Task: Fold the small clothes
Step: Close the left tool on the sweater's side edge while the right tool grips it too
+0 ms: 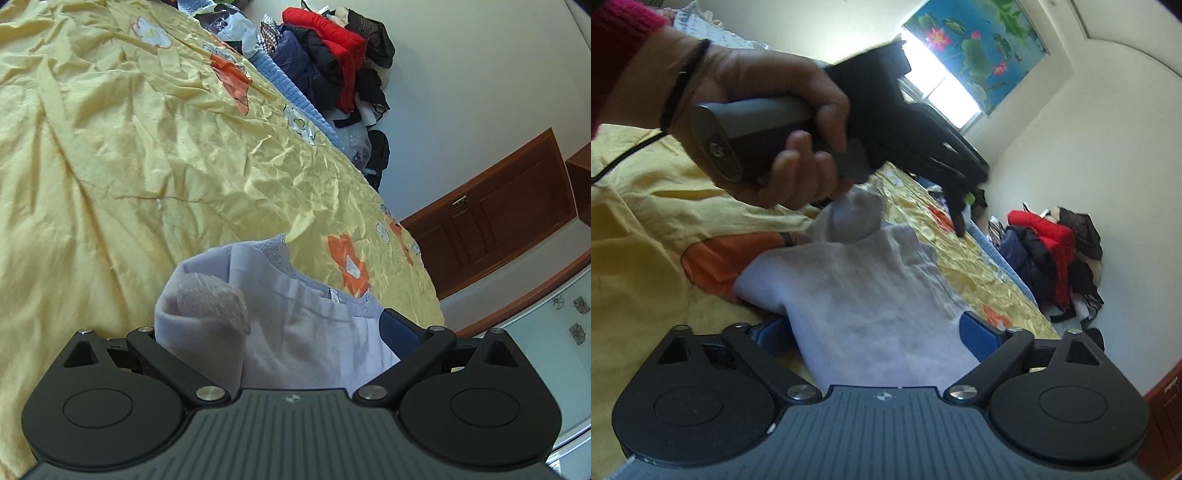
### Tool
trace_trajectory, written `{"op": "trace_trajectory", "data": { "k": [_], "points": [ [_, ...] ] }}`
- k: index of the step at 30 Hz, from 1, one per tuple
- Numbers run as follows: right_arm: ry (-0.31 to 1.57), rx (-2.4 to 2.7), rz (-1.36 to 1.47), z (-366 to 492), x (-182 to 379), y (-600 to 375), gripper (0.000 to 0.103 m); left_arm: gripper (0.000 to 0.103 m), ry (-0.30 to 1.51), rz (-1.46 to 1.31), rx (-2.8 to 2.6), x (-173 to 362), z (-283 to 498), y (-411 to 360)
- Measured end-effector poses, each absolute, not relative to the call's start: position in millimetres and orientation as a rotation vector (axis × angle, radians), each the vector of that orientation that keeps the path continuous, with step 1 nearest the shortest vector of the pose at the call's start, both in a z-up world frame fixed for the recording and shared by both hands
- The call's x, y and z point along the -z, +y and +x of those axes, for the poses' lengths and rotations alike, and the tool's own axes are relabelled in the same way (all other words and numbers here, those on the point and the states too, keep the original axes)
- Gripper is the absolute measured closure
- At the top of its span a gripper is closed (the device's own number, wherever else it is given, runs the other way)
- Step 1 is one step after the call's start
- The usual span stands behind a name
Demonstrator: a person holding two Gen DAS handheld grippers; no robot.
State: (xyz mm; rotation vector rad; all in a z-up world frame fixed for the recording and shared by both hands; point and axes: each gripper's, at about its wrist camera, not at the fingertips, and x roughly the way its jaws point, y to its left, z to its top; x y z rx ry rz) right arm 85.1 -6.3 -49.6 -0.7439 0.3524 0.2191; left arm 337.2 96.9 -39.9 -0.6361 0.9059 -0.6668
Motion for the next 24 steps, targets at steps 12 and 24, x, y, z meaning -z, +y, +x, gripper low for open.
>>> {"op": "trace_trajectory", "data": {
  "k": [12, 24],
  "points": [
    [0.387, -0.317, -0.739, 87.5, 52.6, -0.1, 0.089, 0.090, 0.927, -0.434, 0.554, 37.9, 344.9, 78.7],
    [0.343, -0.332, -0.389, 79.2, 5.6, -64.1, 0.095, 0.093, 0.809, -0.333, 0.461, -16.9, 315.9, 50.1]
  ]
}}
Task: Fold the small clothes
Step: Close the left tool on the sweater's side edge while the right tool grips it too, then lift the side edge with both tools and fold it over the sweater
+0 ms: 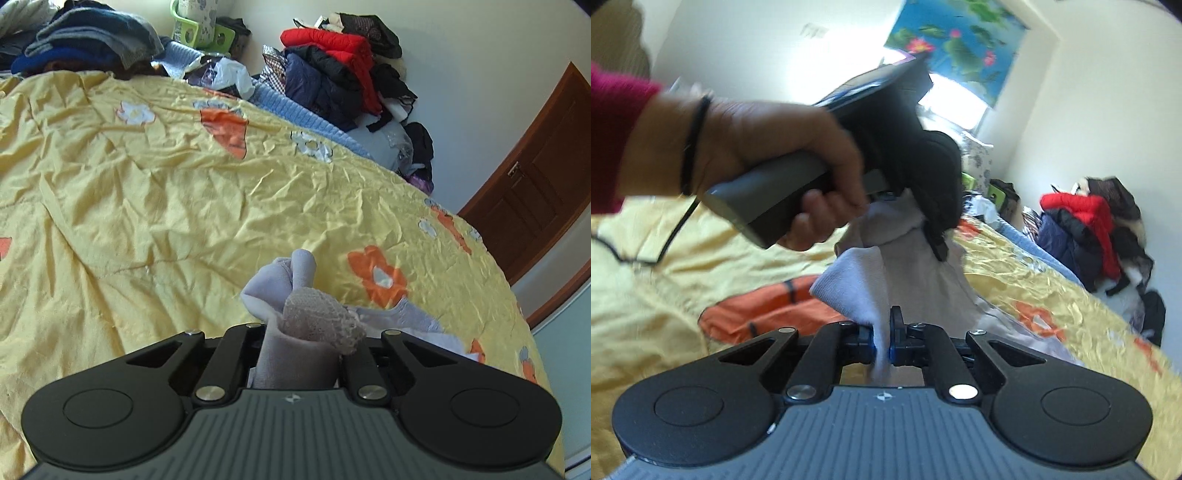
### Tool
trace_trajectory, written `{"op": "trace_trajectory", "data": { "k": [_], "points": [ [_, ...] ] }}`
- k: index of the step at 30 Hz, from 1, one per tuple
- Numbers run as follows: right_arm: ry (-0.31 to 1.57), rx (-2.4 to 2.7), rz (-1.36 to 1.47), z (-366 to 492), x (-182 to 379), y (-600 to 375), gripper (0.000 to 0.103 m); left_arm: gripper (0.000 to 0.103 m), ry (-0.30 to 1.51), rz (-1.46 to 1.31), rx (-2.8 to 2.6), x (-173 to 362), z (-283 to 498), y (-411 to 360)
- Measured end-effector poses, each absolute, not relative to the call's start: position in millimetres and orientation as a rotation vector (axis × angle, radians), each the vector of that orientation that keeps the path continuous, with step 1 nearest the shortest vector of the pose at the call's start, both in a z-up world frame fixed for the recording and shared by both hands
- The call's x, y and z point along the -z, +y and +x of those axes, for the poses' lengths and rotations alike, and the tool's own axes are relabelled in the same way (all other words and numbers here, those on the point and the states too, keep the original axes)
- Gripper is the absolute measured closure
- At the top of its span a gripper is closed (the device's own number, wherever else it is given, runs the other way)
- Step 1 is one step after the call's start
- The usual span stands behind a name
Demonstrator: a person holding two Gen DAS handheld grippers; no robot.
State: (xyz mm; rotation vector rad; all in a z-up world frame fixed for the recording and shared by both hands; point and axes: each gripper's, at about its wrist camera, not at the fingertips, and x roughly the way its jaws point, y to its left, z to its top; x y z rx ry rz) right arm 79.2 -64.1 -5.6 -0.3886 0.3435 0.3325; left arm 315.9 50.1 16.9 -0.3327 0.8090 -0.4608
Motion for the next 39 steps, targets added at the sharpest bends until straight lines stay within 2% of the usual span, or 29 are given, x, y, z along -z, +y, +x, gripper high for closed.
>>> {"op": "trace_trajectory", "data": {
  "k": [18, 39],
  "points": [
    [0.350, -0.280, 0.009, 56.7, -8.8, -171.9, 0.096, 0.093, 0.742, -0.196, 0.420, -65.0, 289.4, -40.6],
    [0.372, -0.175, 0.153, 36.9, 5.7, -240.1, 0.096, 0.093, 0.771, -0.060, 0.485, -50.6, 279.4, -151.2]
  ]
}}
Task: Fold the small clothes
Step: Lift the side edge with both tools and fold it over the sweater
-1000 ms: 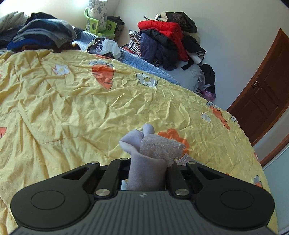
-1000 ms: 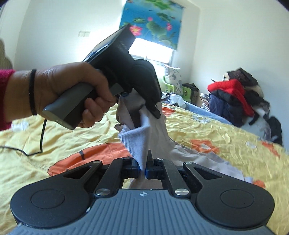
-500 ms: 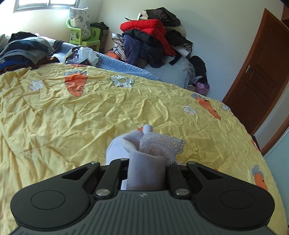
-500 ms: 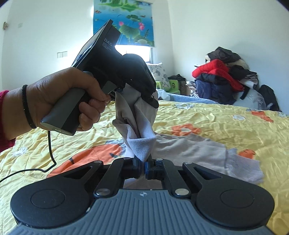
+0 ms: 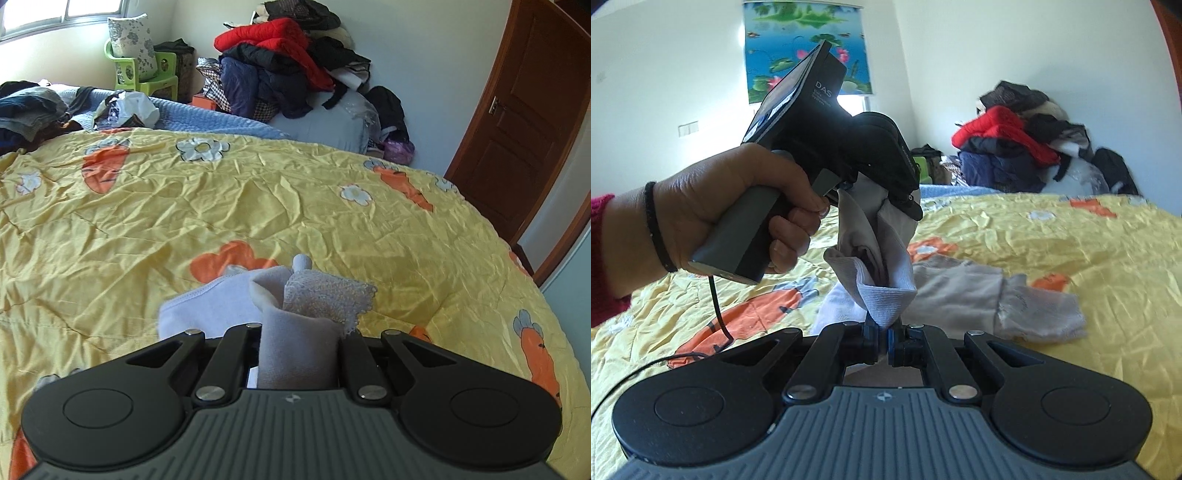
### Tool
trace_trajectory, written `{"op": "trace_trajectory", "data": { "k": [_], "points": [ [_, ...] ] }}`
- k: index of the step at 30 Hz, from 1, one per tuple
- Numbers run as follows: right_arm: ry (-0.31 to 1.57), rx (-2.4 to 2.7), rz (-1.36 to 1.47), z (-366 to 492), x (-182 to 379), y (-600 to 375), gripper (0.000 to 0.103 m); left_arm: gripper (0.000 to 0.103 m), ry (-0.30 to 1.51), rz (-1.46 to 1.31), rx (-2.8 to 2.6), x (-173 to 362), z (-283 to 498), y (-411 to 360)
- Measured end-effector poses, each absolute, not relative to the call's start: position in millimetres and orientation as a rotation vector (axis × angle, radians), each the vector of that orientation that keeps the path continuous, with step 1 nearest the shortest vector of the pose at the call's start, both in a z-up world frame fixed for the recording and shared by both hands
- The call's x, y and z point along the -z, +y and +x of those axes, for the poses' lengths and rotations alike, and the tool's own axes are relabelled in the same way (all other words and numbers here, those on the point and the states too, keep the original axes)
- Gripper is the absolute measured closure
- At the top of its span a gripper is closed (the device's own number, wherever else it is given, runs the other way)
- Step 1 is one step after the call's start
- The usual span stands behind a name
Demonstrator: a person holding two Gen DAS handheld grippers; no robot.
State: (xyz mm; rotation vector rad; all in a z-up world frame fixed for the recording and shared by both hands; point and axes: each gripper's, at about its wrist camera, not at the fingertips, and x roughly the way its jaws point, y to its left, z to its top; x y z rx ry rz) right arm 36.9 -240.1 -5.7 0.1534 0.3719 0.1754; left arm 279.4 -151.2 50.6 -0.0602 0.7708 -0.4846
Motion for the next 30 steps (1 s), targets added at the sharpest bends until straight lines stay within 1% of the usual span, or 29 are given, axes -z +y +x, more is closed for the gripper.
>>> {"op": "trace_trajectory", "data": {
  "k": [13, 18, 19, 20, 21, 22, 23, 25, 30],
  "points": [
    [0.445, -0.176, 0.306, 38.7, 26.6, -270.1, 0.095, 0.093, 0.817, 0.036, 0.489, -19.8, 277.2, -197.5],
    [0.466, -0.185, 0.351, 40.4, 32.8, -277.4, 0.095, 0.089, 0.833, 0.058, 0.470, -14.3, 278.2, -204.3],
    [0.471, -0.187, 0.359, 40.5, 33.8, -277.9, 0.094, 0.086, 0.840, 0.062, 0.466, -13.5, 278.4, -205.9],
    [0.475, -0.190, 0.366, 41.0, 34.9, -278.6, 0.093, 0.079, 0.844, 0.063, 0.464, -12.9, 278.6, -207.1],
    [0.482, -0.192, 0.373, 39.9, 36.2, -278.2, 0.093, 0.074, 0.846, 0.066, 0.462, -12.5, 278.6, -208.6],
    [0.486, -0.192, 0.377, 40.0, 37.1, -278.8, 0.092, 0.061, 0.842, 0.071, 0.459, -12.4, 278.0, -210.0],
    [0.489, -0.192, 0.381, 40.1, 37.6, -279.5, 0.091, 0.043, 0.832, 0.079, 0.453, -12.8, 276.6, -211.1],
    [0.493, -0.189, 0.386, 39.3, 38.3, -280.7, 0.089, 0.028, 0.794, 0.099, 0.443, -15.1, 272.2, -213.1],
    [0.506, -0.185, 0.422, 41.6, 40.8, -288.2, 0.083, 0.028, 0.778, 0.118, 0.441, -18.1, 268.6, -217.7]
  ]
}}
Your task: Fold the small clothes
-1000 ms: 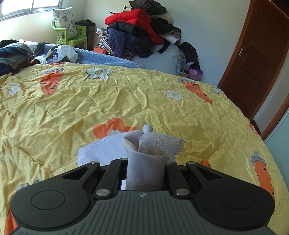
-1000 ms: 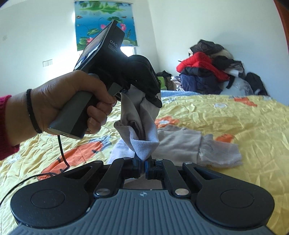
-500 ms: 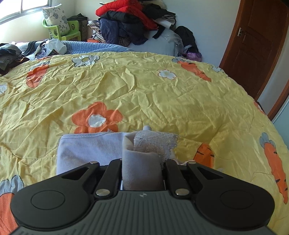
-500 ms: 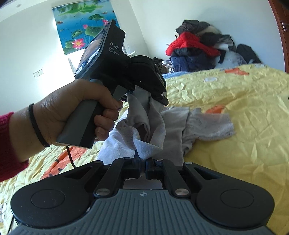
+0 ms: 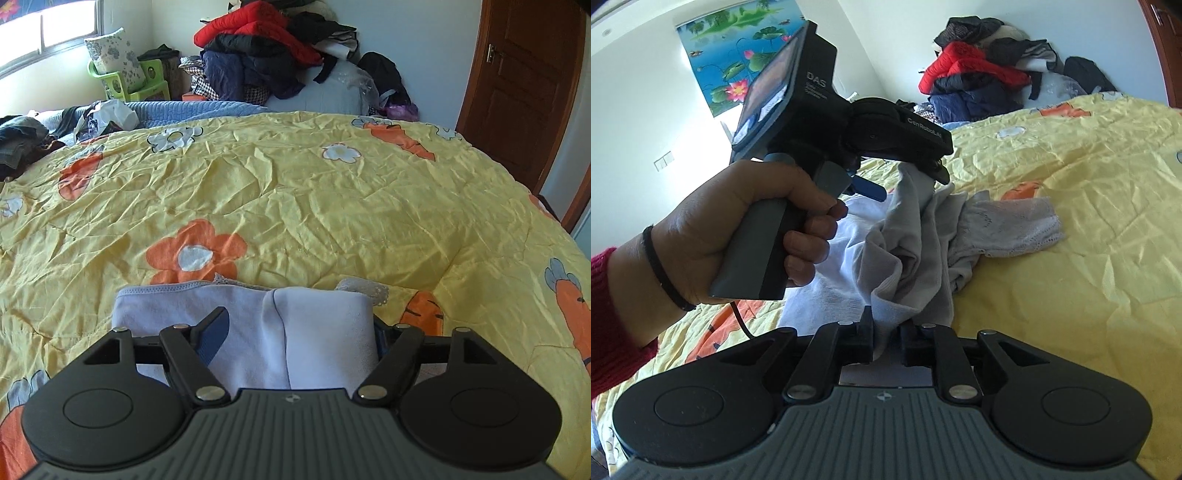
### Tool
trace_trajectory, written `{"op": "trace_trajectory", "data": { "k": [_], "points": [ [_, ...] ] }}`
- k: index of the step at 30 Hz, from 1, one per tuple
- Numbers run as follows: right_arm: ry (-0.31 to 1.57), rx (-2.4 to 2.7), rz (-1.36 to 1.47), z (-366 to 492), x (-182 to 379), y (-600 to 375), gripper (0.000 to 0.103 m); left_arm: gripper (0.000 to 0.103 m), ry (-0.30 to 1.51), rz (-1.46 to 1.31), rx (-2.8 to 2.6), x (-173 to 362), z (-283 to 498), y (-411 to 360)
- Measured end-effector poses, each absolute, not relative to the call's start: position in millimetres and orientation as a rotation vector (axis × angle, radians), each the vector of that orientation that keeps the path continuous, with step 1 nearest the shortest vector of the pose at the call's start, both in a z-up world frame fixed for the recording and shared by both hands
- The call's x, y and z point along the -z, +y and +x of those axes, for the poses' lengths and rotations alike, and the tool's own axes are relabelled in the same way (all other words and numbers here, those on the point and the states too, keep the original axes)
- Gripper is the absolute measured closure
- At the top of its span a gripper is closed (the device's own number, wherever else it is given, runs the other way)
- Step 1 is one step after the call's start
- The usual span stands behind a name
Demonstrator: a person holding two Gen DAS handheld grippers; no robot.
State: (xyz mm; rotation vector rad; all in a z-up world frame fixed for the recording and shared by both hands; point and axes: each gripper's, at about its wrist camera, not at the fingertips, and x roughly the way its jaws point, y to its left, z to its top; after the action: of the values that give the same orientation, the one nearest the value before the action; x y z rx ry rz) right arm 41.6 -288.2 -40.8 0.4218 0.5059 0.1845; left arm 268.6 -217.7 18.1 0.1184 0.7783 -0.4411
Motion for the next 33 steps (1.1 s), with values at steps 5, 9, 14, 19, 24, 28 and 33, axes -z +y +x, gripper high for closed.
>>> {"op": "trace_trajectory", "data": {
  "k": [5, 9, 14, 19, 24, 28, 33],
  "points": [
    [0.516, -0.181, 0.446, 41.4, 43.5, -293.2, 0.080, 0.028, 0.775, 0.120, 0.433, -18.6, 266.3, -215.6],
    [0.518, -0.179, 0.457, 41.2, 43.5, -294.5, 0.080, 0.028, 0.772, 0.120, 0.427, -19.9, 264.5, -212.1],
    [0.527, -0.175, 0.477, 42.4, 44.9, -298.3, 0.076, 0.021, 0.733, 0.100, 0.415, -27.3, 261.0, -203.4],
    [0.534, -0.153, 0.496, 41.3, 46.4, -305.1, 0.071, 0.020, 0.679, 0.057, 0.400, -37.8, 259.0, -190.2],
    [0.530, -0.114, 0.517, 36.2, 43.0, -317.4, 0.062, 0.019, 0.651, 0.016, 0.371, -43.3, 258.3, -169.7],
    [0.513, -0.121, 0.552, 34.5, 38.9, -329.8, 0.041, 0.019, 0.613, 0.017, 0.362, -48.4, 253.6, -154.9],
    [0.509, -0.148, 0.616, 40.4, 39.0, -344.1, 0.028, 0.012, 0.594, -0.072, 0.398, -58.7, 252.6, -136.9]
  ]
}}
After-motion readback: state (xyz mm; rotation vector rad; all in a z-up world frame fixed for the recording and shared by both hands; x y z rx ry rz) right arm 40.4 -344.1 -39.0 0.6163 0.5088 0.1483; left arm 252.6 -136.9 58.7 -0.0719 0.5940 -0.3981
